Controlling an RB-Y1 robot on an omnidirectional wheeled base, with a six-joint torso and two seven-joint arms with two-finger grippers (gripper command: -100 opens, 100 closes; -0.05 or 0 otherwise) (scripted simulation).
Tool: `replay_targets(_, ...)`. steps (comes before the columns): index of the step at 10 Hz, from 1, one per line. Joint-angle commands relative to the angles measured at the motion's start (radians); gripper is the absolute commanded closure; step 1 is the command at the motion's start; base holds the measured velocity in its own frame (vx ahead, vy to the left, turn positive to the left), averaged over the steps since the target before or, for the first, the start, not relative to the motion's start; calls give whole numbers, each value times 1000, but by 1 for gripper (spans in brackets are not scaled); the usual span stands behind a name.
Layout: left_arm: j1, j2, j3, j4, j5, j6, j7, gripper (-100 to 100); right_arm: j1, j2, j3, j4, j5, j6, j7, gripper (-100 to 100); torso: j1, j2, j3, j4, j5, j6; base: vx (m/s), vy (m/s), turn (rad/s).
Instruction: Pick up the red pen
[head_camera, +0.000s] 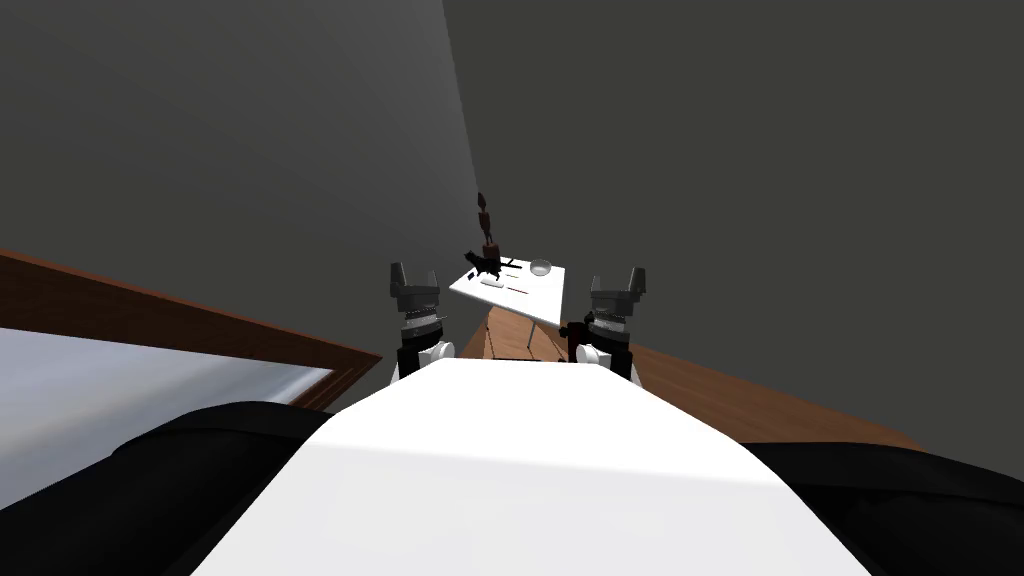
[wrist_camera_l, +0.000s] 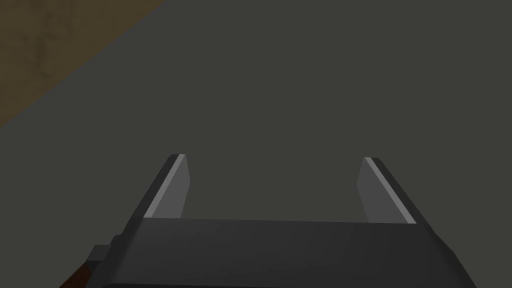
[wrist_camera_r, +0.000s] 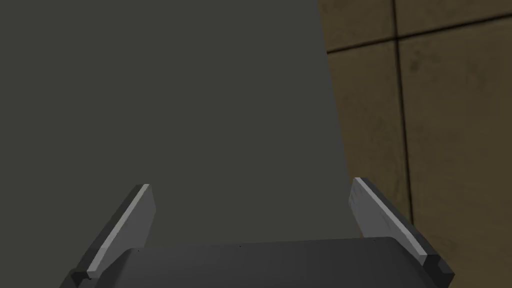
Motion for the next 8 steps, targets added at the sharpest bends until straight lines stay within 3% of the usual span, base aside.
replay_targets(1, 0, 0, 0, 0, 0, 0, 0, 0, -4, -41, -4, 8, 10, -12, 2, -100, 0, 0, 0, 0, 0, 0, -6, 8, 43)
replay_targets(4, 0, 0, 0, 0, 0, 0, 0, 0, -18, -132, -21, 40, 50, -56, 7, -100, 1, 1, 1, 0, 0, 0, -18, 26, 80)
replay_targets(5, 0, 0, 0, 0, 0, 0, 0, 0, -18, -140, -21, 40, 50, -56, 7, -100, 2, 1, 1, 0, 0, 0, -14, 23, 26)
replay_targets(8, 0, 0, 0, 0, 0, 0, 0, 0, -42, -237, -47, 96, 117, -124, 16, -100, 2, 1, 0, 0, 0, 0, -14, 41, 120)
